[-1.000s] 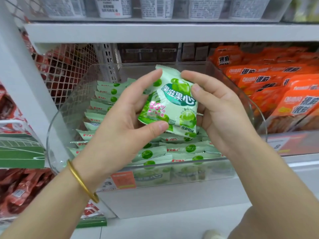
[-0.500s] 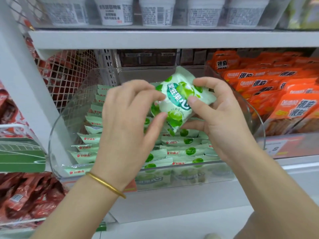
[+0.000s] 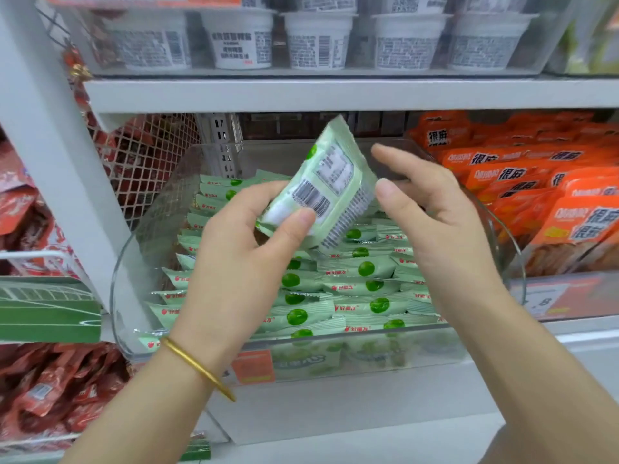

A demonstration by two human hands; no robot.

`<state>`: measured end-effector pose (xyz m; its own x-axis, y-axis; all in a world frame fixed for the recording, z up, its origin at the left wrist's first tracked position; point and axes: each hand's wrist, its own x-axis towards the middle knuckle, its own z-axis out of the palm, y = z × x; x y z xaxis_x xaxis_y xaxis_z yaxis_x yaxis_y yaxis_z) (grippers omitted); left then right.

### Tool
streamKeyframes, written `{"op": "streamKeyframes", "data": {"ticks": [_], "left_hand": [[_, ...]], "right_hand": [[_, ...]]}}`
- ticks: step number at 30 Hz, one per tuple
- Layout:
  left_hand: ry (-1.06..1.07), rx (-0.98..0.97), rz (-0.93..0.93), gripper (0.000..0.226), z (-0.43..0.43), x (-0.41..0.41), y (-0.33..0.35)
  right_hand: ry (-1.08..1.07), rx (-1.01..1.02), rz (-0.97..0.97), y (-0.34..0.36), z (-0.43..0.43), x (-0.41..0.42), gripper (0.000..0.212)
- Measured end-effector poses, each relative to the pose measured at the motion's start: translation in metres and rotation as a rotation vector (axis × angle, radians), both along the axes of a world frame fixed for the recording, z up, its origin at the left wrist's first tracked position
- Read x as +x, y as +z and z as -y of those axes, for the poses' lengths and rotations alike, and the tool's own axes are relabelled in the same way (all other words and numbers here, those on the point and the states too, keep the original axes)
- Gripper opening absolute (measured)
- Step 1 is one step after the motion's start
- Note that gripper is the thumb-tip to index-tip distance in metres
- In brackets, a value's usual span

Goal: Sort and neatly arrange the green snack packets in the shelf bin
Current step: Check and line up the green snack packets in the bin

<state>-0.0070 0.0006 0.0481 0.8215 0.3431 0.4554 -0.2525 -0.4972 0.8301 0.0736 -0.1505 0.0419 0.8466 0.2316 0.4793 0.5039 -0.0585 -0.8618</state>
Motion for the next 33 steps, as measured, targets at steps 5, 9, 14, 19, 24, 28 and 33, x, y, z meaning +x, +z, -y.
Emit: {"op": "streamKeyframes", "data": {"ticks": [5, 9, 14, 19, 24, 28, 33], "left_hand": [[-0.178, -0.269, -0.078, 0.037, 0.000, 0.000, -0.006], [-0.322, -0.238, -0.053, 0.056, 0.001, -0.003, -0.006], [-0.402, -0.131, -0.042, 0.065, -0.001, -0.002, -0.010], [-0.422, -0.144, -0.053, 0.068, 0.001, -0.002, -0.011], [-0.433, -0.135, -0.040, 0.068, 0.001, -0.001, -0.010], [-0.355, -0.111, -0.015, 0.058, 0.003, -0.002, -0.013], [0.012, 0.430, -0.004, 0.062, 0.000, -0.004, -0.016]], "right_hand": [[0.223, 0.116, -0.038, 0.000, -0.004, -0.001, 0.032], [0.290, 0.222, -0.181, 0.000, -0.004, -0.002, 0.023], [0.299, 0.287, -0.293, 0.001, -0.003, -0.004, 0.021], [0.290, 0.296, -0.301, -0.001, -0.003, -0.003, 0.021], [0.288, 0.284, -0.306, 0.001, -0.002, -0.004, 0.019], [0.196, 0.292, -0.308, 0.000, -0.002, -0.005, 0.019], [0.127, 0.277, -0.390, -0.001, -0.006, -0.005, 0.016]]}}
